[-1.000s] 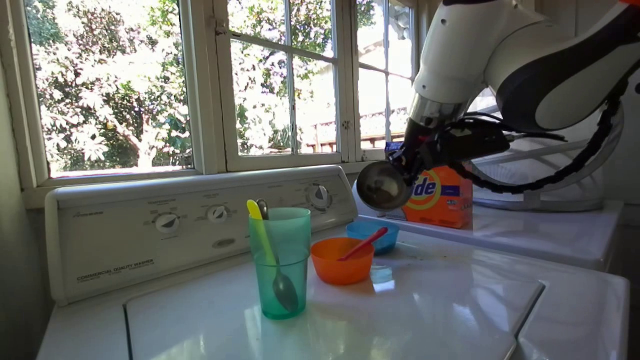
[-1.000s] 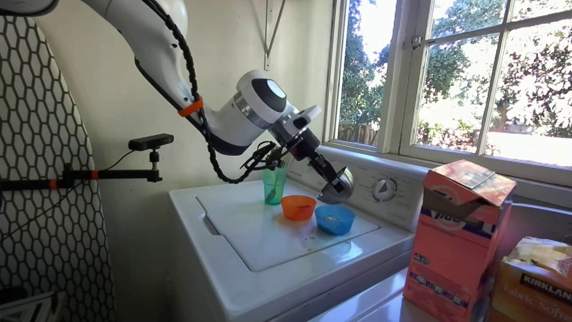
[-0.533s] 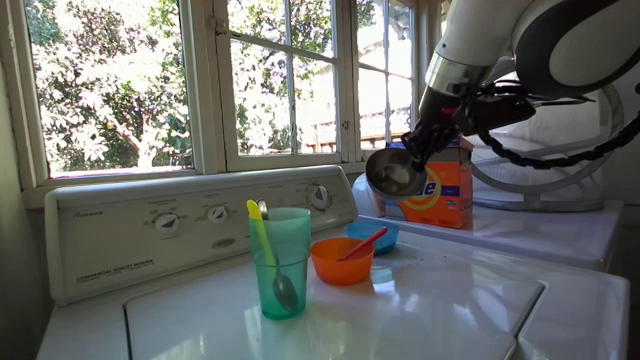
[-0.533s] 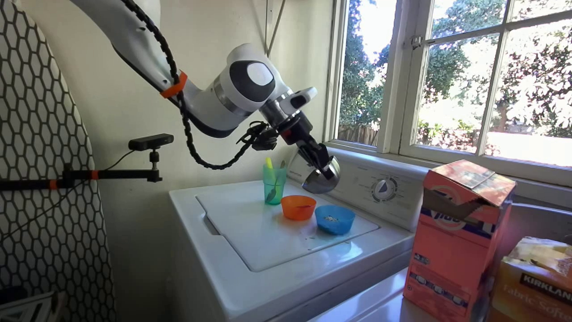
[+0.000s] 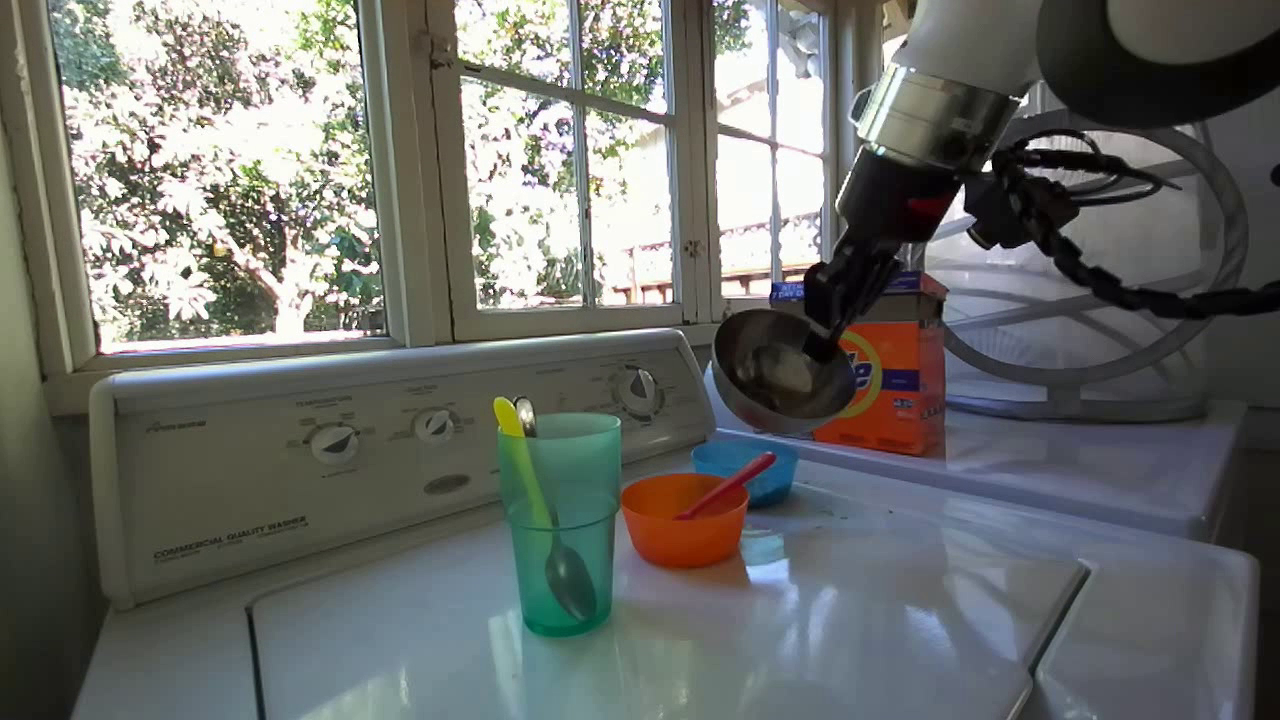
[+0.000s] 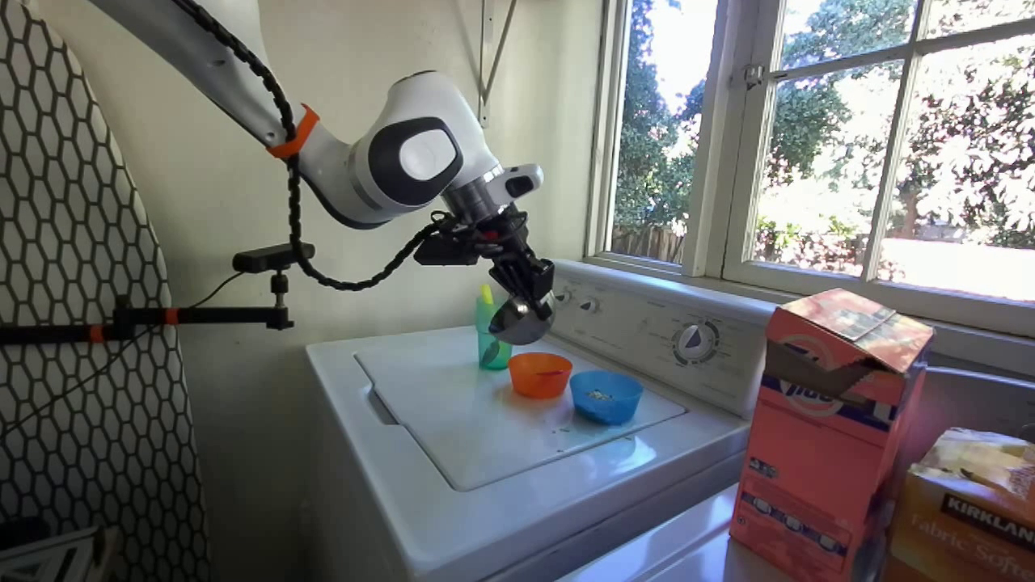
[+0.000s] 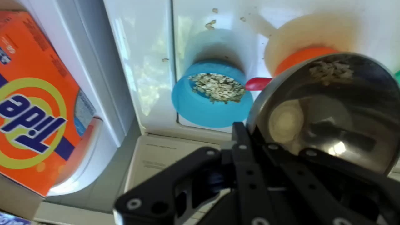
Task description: Pour the contents in the silver bowl into the blue bowl.
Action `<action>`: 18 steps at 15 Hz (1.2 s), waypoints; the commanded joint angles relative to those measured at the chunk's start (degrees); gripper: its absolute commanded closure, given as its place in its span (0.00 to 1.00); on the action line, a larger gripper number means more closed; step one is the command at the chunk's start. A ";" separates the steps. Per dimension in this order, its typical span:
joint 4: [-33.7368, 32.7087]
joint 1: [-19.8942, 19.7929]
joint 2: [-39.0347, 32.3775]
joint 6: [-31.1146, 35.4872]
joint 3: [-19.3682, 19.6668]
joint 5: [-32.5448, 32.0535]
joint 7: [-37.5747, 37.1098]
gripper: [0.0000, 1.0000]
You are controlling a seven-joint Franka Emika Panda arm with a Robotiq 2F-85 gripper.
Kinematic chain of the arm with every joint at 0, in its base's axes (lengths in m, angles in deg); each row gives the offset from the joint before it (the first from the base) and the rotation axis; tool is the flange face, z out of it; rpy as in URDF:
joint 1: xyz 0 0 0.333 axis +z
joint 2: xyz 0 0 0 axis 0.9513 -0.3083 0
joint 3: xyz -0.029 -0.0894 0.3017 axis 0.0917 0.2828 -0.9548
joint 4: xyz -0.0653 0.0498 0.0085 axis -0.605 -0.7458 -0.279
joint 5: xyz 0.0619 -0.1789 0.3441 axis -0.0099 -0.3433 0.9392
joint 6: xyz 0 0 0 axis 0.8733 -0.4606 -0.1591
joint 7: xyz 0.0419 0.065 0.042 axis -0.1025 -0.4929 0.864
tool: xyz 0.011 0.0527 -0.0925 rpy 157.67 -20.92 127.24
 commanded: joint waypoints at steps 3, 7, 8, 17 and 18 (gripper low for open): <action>0.93 5.25 3.08 -3.14 -0.42 14.91 21.21 0.99; -0.67 7.78 1.42 -8.74 -2.08 18.71 29.41 0.99; -1.24 7.82 1.25 -11.16 -2.72 17.76 29.90 0.99; -9.90 9.10 -5.25 -28.66 -8.33 15.29 34.34 0.99; -11.18 9.21 -6.73 -29.94 -8.89 15.07 34.61 0.99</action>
